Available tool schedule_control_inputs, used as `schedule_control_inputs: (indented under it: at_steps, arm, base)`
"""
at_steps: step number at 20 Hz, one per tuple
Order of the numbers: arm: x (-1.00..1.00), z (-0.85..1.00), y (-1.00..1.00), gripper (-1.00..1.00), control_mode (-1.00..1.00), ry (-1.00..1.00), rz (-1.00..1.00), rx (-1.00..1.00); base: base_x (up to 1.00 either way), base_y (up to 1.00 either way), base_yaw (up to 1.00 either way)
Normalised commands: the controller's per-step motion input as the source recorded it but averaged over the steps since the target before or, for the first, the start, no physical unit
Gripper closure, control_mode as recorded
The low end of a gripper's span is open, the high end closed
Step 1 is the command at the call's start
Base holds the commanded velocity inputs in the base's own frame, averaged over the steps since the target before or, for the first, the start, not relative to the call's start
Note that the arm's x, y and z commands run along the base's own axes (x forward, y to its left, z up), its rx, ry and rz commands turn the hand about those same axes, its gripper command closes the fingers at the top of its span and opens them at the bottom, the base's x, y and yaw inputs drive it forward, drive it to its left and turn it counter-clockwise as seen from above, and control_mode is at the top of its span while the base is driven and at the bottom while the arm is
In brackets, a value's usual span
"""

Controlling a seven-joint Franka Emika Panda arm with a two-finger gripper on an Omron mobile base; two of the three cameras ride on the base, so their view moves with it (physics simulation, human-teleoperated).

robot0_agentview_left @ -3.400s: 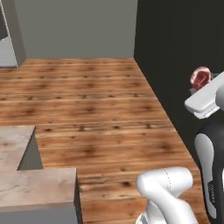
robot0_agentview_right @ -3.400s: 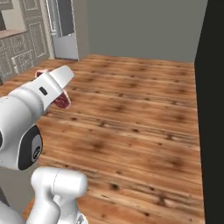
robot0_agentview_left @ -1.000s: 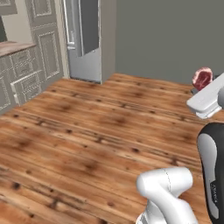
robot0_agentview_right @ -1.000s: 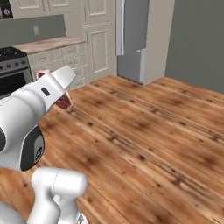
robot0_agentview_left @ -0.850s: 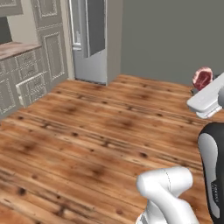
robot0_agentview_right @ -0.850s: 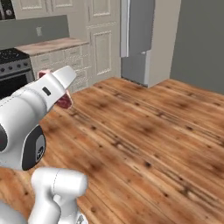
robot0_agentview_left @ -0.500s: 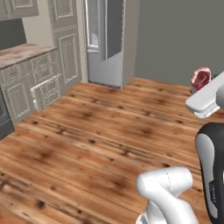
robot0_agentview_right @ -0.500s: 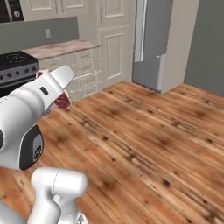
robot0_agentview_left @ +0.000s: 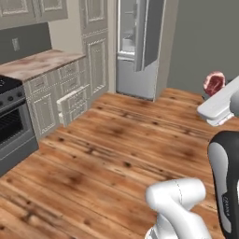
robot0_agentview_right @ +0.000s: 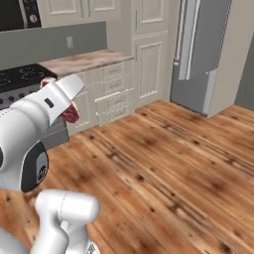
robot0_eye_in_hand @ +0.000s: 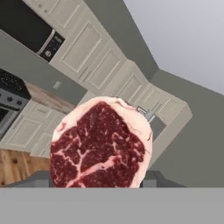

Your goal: Transport the steak and garlic to the fridge. Place the steak on the rack containing meat and place the garlic on the rack containing the vegetable, ensuring meats and vegetables are on different racks.

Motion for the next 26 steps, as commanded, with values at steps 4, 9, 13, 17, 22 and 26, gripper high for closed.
schedule_control_inputs:
  at_steps: [4,9,13,17,22,26]
  arm:
    - [0.00,0.00,0.00,1.00,1.00,0.00,0.00,0.00]
    - [0.00,0.00,0.00,1.00,1.00,0.00,0.00,0.00]
    - [0.00,0.00,0.00,1.00,1.00,0.00,0.00,0.00]
    - [0.00,0.00,0.00,1.00,1.00,0.00,0.00,0.00]
    - [0.00,0.00,0.00,1.00,1.00,0.00,0.00,0.00]
    - [0.00,0.00,0.00,1.00,1.00,0.00,0.00,0.00]
  base:
    - [1.00,0.40,0.00]
    - [1.00,0.41,-0.01]
    - [1.00,0.38,-0.07]
    - [1.00,0.18,-0.07]
    - [1.00,0.02,-0.03]
    - [0.94,0.00,-0.22]
